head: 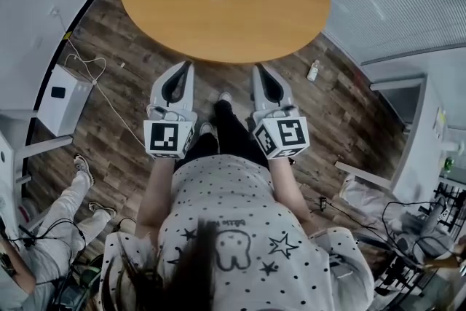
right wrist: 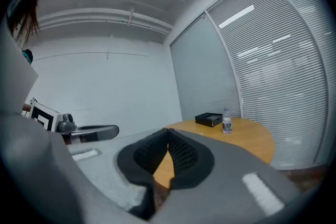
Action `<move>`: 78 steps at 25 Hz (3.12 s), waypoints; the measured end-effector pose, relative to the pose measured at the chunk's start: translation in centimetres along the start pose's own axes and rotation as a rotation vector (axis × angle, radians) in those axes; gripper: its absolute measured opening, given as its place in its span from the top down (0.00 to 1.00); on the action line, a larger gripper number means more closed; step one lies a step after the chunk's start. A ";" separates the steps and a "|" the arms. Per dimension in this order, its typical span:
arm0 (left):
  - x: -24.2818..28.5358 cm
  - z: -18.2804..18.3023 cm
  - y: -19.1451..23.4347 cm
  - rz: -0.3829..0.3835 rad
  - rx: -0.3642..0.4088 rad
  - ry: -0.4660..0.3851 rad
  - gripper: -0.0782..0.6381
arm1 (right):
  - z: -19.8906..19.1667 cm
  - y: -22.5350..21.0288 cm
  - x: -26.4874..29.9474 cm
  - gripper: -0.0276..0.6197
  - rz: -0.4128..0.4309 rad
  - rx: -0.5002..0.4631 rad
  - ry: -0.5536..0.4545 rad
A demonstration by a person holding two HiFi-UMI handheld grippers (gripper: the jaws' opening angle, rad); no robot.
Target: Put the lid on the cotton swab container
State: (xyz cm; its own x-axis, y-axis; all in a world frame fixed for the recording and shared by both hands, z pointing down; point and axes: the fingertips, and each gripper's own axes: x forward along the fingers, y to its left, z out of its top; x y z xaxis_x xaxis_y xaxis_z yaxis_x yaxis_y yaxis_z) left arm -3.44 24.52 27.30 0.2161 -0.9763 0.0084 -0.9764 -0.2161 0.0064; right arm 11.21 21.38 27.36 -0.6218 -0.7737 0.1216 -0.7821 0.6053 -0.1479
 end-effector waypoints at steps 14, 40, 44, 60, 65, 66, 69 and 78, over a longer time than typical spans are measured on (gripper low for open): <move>9.1 -0.6 4.5 0.066 0.008 0.022 0.88 | 0.4 -5.0 10.0 0.95 0.052 0.032 0.024; 24.5 -0.2 9.2 0.185 0.051 0.042 0.88 | 2.2 -15.8 24.7 0.95 0.151 0.037 0.080; 24.8 -0.1 9.3 0.193 0.045 0.042 0.88 | 2.2 -16.0 24.7 0.95 0.167 0.045 0.076; 26.7 0.2 10.9 0.115 0.032 0.054 0.87 | 4.6 -14.9 26.9 0.95 0.224 0.186 -0.019; 27.7 -0.6 11.5 0.054 0.028 0.078 0.88 | 4.2 -13.7 27.8 0.95 0.258 0.144 0.023; 27.8 -0.8 11.7 0.043 0.028 0.085 0.88 | 4.0 -13.7 28.0 0.95 0.253 0.137 0.030; 28.5 -1.4 12.1 0.018 0.028 0.098 0.88 | 3.6 -14.0 28.4 0.95 0.214 0.116 0.037; 29.8 -2.3 12.4 -0.054 0.023 0.105 0.88 | 2.9 -14.9 28.6 0.95 0.120 0.129 0.042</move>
State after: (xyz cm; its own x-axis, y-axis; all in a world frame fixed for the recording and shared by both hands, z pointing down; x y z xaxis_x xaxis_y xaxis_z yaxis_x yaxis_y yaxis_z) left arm -9.09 -7.26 29.88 0.2663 -0.9572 0.1134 -0.9629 -0.2694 -0.0129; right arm 5.23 -10.27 30.22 -0.7138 -0.6870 0.1364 -0.6920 0.6618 -0.2882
